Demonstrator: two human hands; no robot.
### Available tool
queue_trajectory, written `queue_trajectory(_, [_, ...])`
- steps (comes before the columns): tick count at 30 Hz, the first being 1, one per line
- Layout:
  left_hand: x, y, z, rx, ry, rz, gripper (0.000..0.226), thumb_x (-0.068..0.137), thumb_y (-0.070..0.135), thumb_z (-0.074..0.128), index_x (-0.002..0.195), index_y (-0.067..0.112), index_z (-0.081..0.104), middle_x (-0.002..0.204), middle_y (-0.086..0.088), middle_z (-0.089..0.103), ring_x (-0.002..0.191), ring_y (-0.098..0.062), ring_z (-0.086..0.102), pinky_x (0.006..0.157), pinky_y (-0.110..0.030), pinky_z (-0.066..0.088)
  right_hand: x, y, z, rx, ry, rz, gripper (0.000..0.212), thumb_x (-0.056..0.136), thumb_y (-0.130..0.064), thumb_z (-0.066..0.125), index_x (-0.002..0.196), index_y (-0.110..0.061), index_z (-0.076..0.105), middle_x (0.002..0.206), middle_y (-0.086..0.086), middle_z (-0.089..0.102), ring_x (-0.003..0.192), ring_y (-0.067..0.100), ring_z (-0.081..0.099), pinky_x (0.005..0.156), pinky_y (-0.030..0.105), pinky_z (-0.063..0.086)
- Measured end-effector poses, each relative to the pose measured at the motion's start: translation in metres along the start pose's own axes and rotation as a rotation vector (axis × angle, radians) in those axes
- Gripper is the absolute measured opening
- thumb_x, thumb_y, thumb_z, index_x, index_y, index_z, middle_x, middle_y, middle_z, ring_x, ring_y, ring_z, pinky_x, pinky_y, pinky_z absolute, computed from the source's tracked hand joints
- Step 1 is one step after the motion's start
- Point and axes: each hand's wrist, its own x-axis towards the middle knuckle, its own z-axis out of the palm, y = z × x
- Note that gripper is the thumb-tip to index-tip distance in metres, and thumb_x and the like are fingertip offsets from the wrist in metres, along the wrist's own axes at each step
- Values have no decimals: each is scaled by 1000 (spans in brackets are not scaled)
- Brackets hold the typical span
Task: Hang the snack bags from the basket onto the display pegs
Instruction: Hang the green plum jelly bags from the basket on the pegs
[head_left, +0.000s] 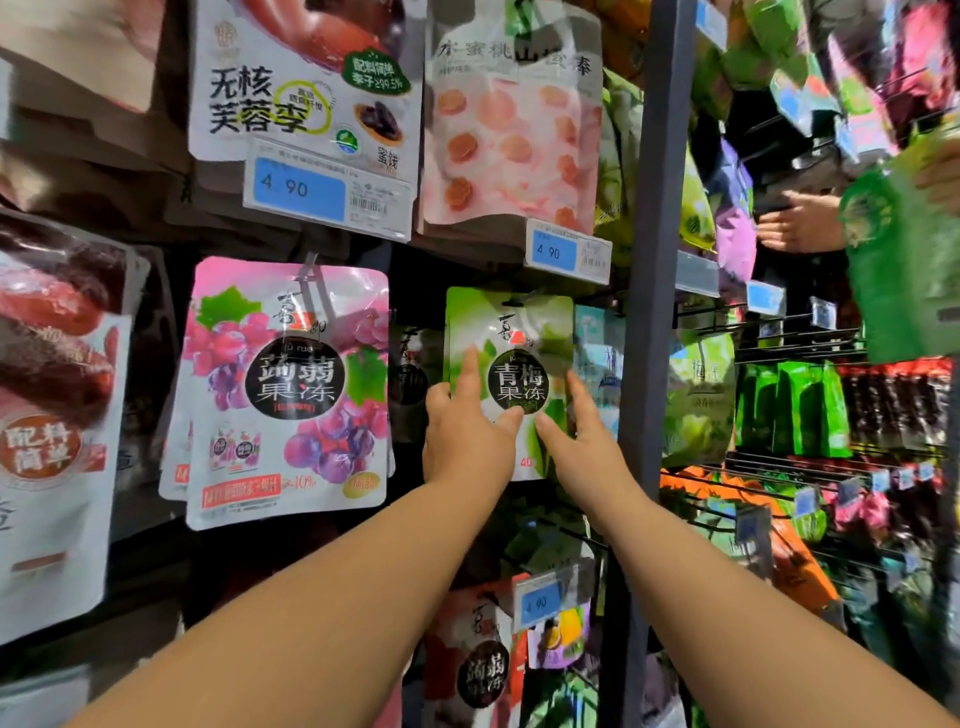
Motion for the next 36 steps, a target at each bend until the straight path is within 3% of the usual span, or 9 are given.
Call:
queue_trajectory(7, [14,-12,7,35,60,-60,76,94,36,60,151,47,12,141,0,29,106,-22,53,93,-37,45,19,11,14,-134,-40,41,74,99,-37,55,158,-27,11,162,4,26,147,20,27,118,37,26])
queue_trajectory(15, [9,-20,8,118,63,-83,79,94,36,60,153,43,9,147,-2,23,126,-28,40,104,-40,38,14,10,17,-236,-96,15,69,104,-33,47,159,-24,7,163,7,21,148,22,24,114,30,23])
queue_trajectory(20, [-13,-24,12,299,139,-95,68,91,34,63,148,25,27,147,-4,18,134,-30,20,112,-44,22,-14,12,12,-245,-125,-58,57,107,-29,38,158,-29,14,152,12,31,134,21,35,87,13,22])
queue_trajectory(22, [-27,-21,16,288,134,-69,61,91,33,62,143,21,33,146,-5,19,134,-31,20,112,-45,22,-31,11,2,-241,-120,-99,52,107,-28,37,157,-26,21,148,7,36,128,13,37,85,8,22])
queue_trajectory(25, [-52,-9,24,234,84,-22,61,91,35,63,142,21,33,146,-4,18,134,-29,18,111,-46,23,-64,8,-17,-205,-88,-169,44,107,-30,38,150,-23,39,135,-6,48,121,-3,36,91,-1,22])
queue_trajectory(28, [-89,-5,36,157,39,75,65,91,34,63,146,26,29,145,-2,19,132,-22,16,111,-41,22,-102,19,-40,-149,-53,-186,46,98,-40,38,140,-28,52,120,-15,56,117,-5,46,97,4,30])
queue_trajectory(31, [-139,-13,58,79,-91,187,61,92,32,61,144,30,30,140,4,22,128,-13,15,109,-28,15,-140,53,-70,-97,9,-71,35,95,-45,40,125,-42,56,112,-20,60,113,-5,53,97,16,40])
queue_trajectory(33, [-169,-26,78,58,-226,194,56,94,36,57,141,34,28,134,12,24,128,-11,17,107,-23,14,-165,84,-92,-109,50,46,32,96,-46,42,123,-41,59,116,-20,61,116,-3,53,102,27,43])
queue_trajectory(36, [-213,-53,111,66,-467,118,54,92,47,53,138,39,25,126,17,27,129,-11,27,103,-22,19,-207,129,-127,-211,13,271,21,103,-37,46,121,-38,57,124,-19,56,122,1,51,109,32,40])
